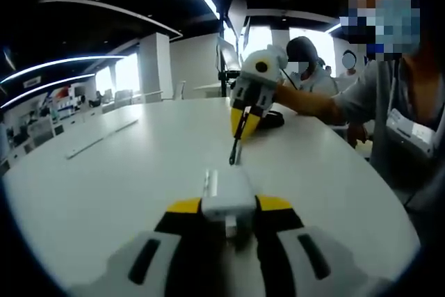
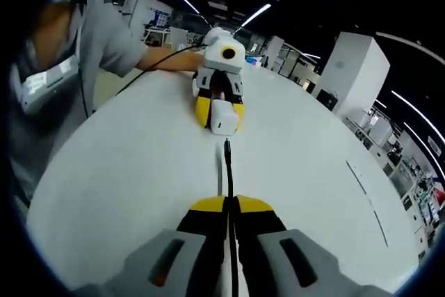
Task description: Plug the desk Type‑C cable into the charger adapter.
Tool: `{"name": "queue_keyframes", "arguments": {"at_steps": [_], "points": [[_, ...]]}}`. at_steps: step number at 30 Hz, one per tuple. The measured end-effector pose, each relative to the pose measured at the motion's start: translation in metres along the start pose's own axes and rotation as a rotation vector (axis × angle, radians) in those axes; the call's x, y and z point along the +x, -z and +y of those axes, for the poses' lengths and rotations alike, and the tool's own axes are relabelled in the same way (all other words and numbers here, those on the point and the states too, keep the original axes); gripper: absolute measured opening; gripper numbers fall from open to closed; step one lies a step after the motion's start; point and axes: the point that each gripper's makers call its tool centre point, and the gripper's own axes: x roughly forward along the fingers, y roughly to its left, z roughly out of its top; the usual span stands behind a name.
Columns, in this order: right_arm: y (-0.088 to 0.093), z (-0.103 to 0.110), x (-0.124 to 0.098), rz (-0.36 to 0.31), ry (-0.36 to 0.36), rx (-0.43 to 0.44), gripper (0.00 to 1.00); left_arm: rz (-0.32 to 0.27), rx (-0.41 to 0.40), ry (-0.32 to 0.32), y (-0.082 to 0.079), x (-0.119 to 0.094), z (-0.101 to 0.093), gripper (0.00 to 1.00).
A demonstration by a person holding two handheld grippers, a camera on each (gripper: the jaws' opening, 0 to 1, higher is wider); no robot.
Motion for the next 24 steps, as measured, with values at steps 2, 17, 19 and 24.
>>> {"name": "queue_keyframes", "arguments": {"at_steps": [2, 17, 19, 24], "points": [[0.0006, 0.0008, 0.0010, 0.003, -0.003, -0.002, 0.03, 0.000, -0.001, 0.000, 0.0000, -0.0001, 0.0010, 0.27], [0.0001, 0.0037, 0.0046, 0.002, -0.011, -0.013, 0.03, -0.005, 0.003, 0.006, 0.0000, 0.0006, 0.0019, 0.27], [-0.0010, 0.0037, 0.0047, -0.002, -0.011, -0.014, 0.03, -0.006, 0.006, 0.008, 0.0000, 0.0009, 0.0008, 0.27], [-0.0040, 0.0055, 0.0060, -0.014, -0.015, -0.018, 0.03, -0.007, 0.009, 0.016, -0.0001, 0.0019, -0.0026, 0.27]]}}
